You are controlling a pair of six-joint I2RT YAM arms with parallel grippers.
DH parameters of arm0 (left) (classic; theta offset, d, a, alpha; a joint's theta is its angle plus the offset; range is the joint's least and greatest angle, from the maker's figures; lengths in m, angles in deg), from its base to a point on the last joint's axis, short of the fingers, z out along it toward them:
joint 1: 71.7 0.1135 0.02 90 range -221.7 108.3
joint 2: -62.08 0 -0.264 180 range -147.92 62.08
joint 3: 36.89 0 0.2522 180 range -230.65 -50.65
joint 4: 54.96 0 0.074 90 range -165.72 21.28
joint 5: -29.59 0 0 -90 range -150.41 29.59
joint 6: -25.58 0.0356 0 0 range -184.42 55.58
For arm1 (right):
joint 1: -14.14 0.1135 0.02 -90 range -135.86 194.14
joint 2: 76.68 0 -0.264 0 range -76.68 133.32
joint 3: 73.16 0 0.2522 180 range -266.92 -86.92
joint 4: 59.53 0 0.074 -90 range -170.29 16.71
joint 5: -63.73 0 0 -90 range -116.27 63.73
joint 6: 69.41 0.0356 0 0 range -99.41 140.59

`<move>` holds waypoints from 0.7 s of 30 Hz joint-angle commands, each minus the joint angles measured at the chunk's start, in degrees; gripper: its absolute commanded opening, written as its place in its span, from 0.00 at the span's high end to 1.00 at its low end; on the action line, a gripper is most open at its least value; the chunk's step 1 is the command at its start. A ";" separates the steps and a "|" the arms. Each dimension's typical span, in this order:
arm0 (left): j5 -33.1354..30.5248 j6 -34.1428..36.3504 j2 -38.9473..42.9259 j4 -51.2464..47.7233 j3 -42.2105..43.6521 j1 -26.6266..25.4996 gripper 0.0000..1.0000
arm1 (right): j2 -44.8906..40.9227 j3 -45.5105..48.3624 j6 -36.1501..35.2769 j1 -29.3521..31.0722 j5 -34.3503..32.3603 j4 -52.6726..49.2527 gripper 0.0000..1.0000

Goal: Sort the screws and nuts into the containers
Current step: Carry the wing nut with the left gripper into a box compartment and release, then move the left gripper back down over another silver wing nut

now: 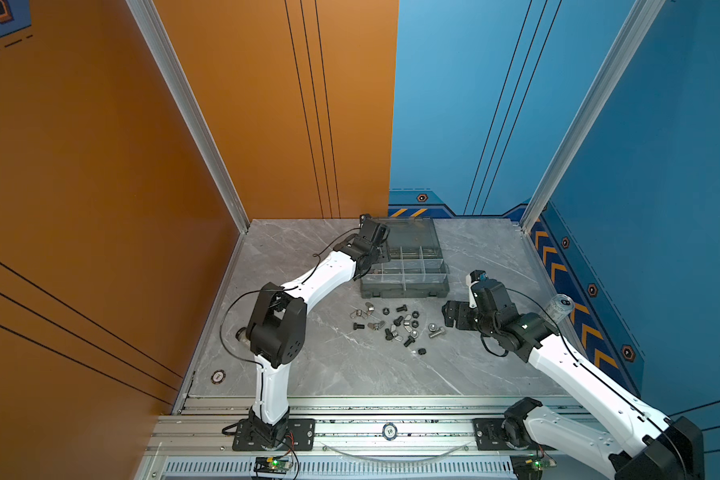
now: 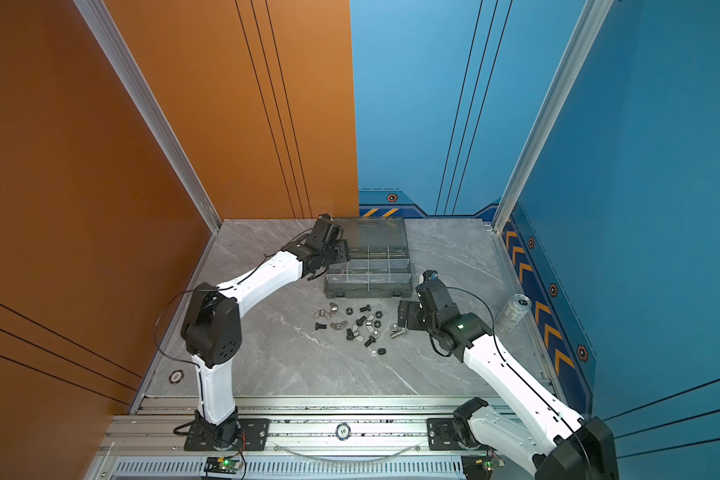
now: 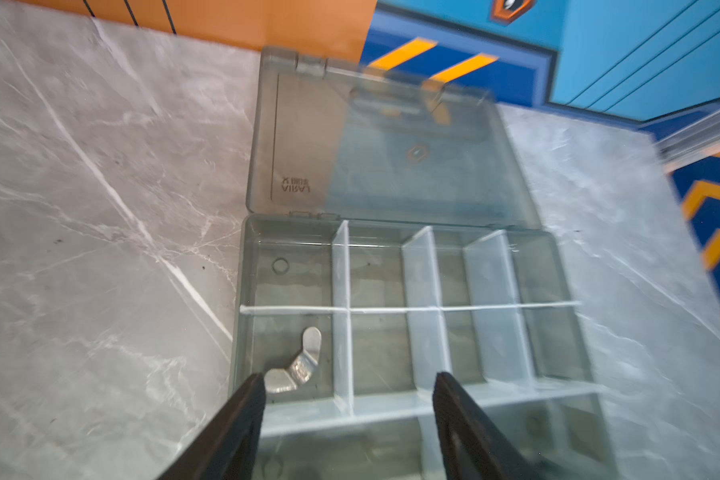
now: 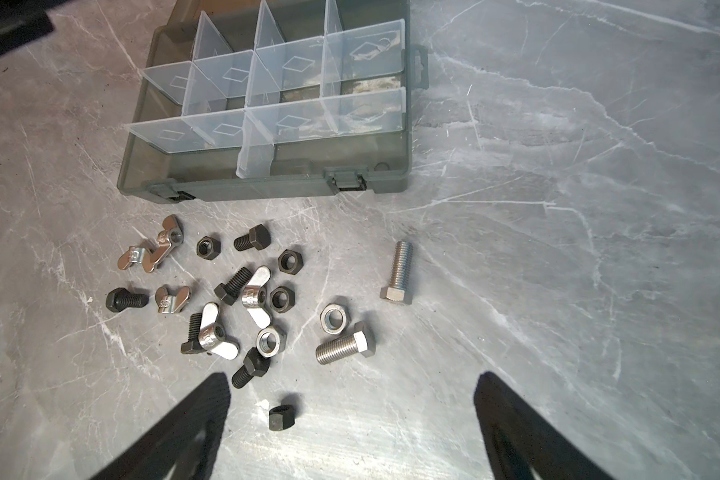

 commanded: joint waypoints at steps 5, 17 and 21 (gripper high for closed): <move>-0.77 5.14 14.88 -2.47 16.30 -3.52 0.26 | 0.25 1.20 1.32 -0.01 1.17 1.26 0.05; -0.56 8.24 23.74 -0.02 38.34 -5.79 0.20 | 2.71 2.97 2.15 0.73 3.27 4.61 0.05; -0.90 8.68 21.07 -1.37 37.94 -5.56 0.19 | 3.02 3.22 2.64 0.95 4.03 4.90 0.05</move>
